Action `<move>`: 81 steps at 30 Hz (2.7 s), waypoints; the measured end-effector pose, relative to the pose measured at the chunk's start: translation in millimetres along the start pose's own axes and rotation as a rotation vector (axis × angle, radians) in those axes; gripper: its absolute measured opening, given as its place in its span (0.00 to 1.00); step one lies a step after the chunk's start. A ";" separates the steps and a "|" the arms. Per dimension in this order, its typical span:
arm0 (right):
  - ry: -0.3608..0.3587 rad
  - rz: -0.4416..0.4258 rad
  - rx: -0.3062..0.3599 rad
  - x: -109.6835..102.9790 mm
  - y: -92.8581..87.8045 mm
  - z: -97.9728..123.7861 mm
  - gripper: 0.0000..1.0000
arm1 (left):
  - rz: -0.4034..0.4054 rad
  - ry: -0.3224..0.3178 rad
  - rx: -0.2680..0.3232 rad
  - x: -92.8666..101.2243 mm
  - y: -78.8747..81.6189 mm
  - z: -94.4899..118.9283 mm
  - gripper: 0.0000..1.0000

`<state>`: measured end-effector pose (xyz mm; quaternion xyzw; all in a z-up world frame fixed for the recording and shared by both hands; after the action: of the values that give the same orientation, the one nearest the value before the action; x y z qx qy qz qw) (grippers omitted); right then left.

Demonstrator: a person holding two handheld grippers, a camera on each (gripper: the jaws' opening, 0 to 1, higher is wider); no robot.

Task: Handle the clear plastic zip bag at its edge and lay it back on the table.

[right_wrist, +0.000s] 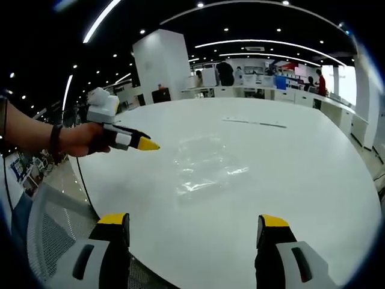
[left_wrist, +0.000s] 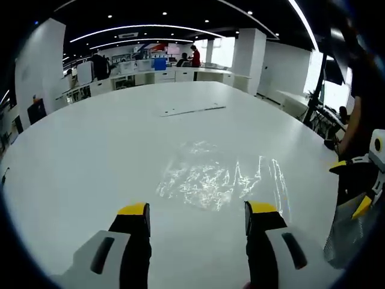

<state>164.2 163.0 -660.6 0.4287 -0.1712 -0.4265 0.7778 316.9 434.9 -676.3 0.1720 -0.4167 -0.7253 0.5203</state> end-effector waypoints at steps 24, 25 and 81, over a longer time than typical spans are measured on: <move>-0.004 -0.008 -0.037 1.2 -7.5 -5.7 0.86 | -0.013 -0.004 -0.074 -29.7 18.3 -45.6 0.61; -0.004 -0.008 -0.038 1.2 -7.7 -6.0 0.86 | -0.015 -0.004 -0.076 -29.3 18.8 -46.8 0.61; -0.010 0.001 -0.058 1.9 -9.1 -6.5 0.84 | -0.141 0.007 -0.069 -17.3 -0.4 -78.7 0.05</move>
<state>164.7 162.3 -671.9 0.4038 -0.1631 -0.4331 0.7891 377.3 417.0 -726.5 0.1854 -0.3767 -0.7735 0.4747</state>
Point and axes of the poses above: the point that each gripper's makers call its tool centre point, and the gripper's own axes: z roughly backward along the fingers, x roughly to its right, y roughly out of its top, the point moved 7 cm from there along z, roughly backward along the fingers, and after that the axes turned 5 degrees about z, right-handed, at the moved point
